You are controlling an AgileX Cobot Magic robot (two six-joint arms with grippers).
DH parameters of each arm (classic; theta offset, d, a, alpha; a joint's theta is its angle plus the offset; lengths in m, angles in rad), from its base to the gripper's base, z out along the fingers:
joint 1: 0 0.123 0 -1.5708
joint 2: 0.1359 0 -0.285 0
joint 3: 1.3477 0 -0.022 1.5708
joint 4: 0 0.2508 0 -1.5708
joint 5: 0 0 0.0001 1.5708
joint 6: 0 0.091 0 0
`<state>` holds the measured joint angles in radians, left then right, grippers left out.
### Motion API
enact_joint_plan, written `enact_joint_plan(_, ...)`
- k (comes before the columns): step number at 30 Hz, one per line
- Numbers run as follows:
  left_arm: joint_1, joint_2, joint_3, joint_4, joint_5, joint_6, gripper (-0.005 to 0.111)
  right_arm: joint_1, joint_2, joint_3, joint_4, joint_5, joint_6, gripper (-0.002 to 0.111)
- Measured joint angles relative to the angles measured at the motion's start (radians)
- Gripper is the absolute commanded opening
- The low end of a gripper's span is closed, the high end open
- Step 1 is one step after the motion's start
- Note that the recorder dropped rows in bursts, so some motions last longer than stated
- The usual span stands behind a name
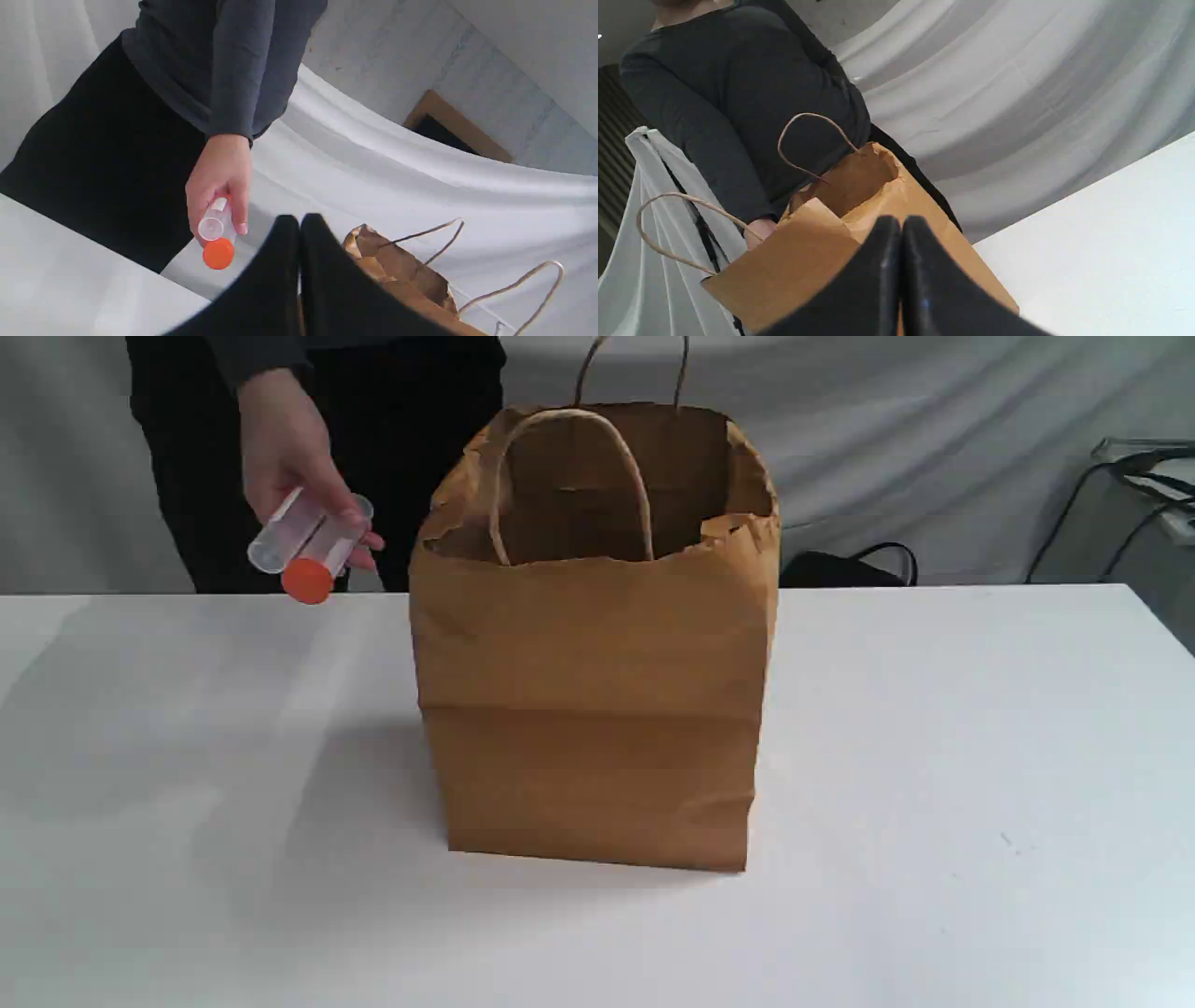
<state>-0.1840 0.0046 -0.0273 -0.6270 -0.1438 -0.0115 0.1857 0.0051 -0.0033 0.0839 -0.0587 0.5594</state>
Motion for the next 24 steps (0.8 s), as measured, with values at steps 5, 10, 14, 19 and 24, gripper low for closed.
enact_joint_plan(5, 0.0, 0.0, 0.0, 0.053, -0.004, 0.0, 0.0, 0.0, 0.0, 0.0, 0.0, 0.0, -0.005, 0.0)
enact_joint_plan(10, 0.0, 0.0, 0.0, 0.077, -0.004, 0.0, 0.0, 0.0, 0.0, 0.0, 0.002, 0.0, -0.118, 0.0)
enact_joint_plan(14, 0.0, 0.0, 0.0, 0.082, -0.002, 0.022, 0.0, 0.0, 0.0, 0.0, -0.004, 0.0, -0.214, 0.0)
enact_joint_plan(19, 0.0, 0.0, 0.0, 0.083, 0.054, 0.121, 0.0, 0.0, 0.0, 0.0, -0.022, 0.002, -0.235, 0.0)
enact_joint_plan(24, 0.0, 0.0, -0.031, 0.084, 0.096, 0.131, 0.0, 0.0, 0.0, 0.0, -0.026, 0.002, -0.237, 0.0)
